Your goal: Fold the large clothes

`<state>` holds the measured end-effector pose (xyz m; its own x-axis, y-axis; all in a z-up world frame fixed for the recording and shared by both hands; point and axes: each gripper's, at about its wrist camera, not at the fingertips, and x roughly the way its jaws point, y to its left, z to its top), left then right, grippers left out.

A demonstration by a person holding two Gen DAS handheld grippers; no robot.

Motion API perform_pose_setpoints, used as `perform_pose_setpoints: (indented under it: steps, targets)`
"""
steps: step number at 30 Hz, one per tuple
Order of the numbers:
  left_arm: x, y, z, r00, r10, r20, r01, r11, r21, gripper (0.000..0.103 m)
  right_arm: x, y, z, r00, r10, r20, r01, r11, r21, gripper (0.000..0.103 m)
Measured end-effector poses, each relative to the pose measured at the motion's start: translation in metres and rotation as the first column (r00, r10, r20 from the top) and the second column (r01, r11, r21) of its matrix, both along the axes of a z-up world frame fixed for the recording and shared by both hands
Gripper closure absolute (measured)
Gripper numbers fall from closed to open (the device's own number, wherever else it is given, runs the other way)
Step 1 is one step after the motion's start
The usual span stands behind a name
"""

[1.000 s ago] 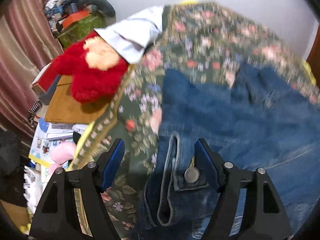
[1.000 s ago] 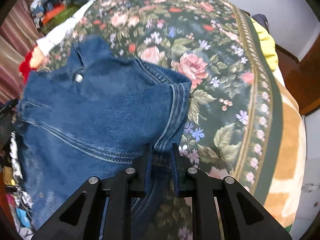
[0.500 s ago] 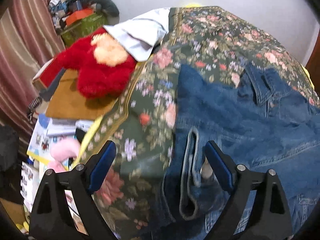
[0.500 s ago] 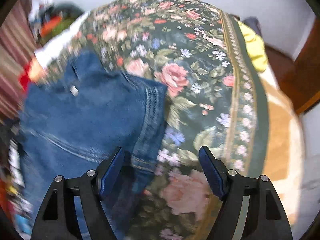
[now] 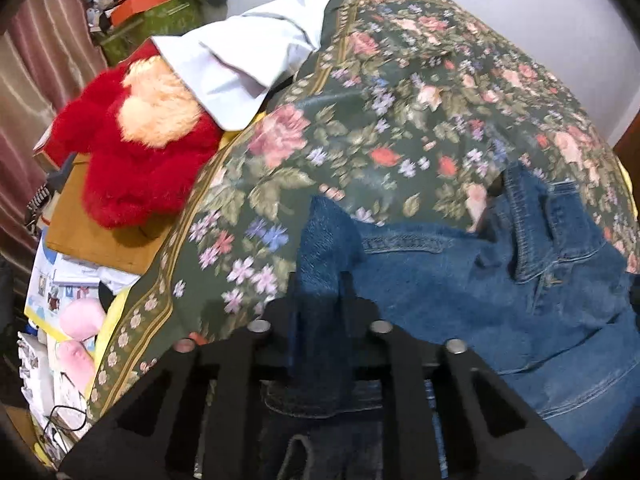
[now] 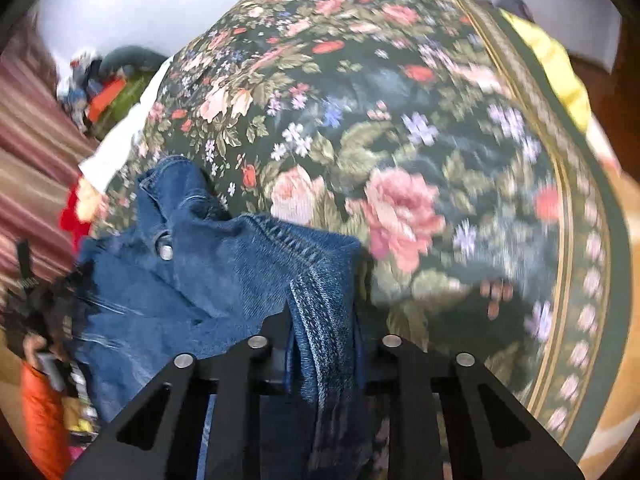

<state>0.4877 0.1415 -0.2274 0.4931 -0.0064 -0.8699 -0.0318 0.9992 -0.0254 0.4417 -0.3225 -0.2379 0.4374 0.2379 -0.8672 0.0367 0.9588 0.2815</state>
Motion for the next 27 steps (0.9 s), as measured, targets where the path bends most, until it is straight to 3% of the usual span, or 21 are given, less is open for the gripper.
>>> perform_pose_setpoints:
  steps: [5, 8, 12, 18, 19, 20, 22, 24, 27]
  targets:
    - [0.001, 0.004, 0.028, 0.998, -0.008, 0.060, 0.008, 1.000, 0.011, 0.092, 0.029, 0.013, 0.011, 0.998, 0.045, 0.051, -0.040, 0.995, -0.091, 0.089]
    - [0.008, 0.009, 0.032, 0.996, 0.000, 0.084, -0.008, 0.996, 0.092, 0.092, 0.059, 0.022, 0.018, 0.995, 0.060, 0.077, -0.049, 0.989, -0.138, 0.089]
    - [0.025, 0.028, 0.008, 0.998, 0.068, 0.013, -0.069, 0.990, 0.119, 0.092, 0.093, 0.035, 0.017, 0.994, 0.070, 0.083, -0.052, 0.978, -0.202, 0.088]
    - [0.024, 0.037, -0.022, 0.994, 0.105, 0.007, -0.105, 0.984, 0.142, 0.077, 0.101, 0.040, 0.008, 0.992, 0.102, 0.070, -0.078, 0.955, -0.288, 0.086]
    - [0.023, 0.036, -0.023, 0.994, 0.104, 0.018, -0.106, 0.981, 0.164, 0.072, 0.099, 0.042, 0.007, 0.991, 0.114, 0.071, -0.086, 0.945, -0.315, 0.078]
    - [0.022, 0.036, -0.024, 0.994, 0.105, 0.024, -0.108, 0.977, 0.181, 0.068, 0.097, 0.044, 0.006, 0.990, 0.119, 0.075, -0.083, 0.923, -0.375, 0.057]
    - [0.022, 0.035, -0.024, 0.994, 0.105, 0.027, -0.108, 0.973, 0.202, 0.065, 0.092, 0.044, 0.007, 0.990, 0.104, 0.097, -0.046, 0.882, -0.470, 0.028]
    - [0.021, 0.035, -0.020, 0.995, 0.099, 0.033, -0.103, 0.969, 0.226, 0.058, 0.087, 0.039, 0.008, 0.988, 0.113, 0.105, -0.047, 0.869, -0.492, 0.026]
    - [0.011, 0.032, -0.007, 0.997, 0.056, 0.046, -0.066, 0.962, 0.264, 0.054, 0.080, 0.027, 0.017, 0.993, 0.085, 0.077, -0.043, 0.901, -0.432, 0.026]
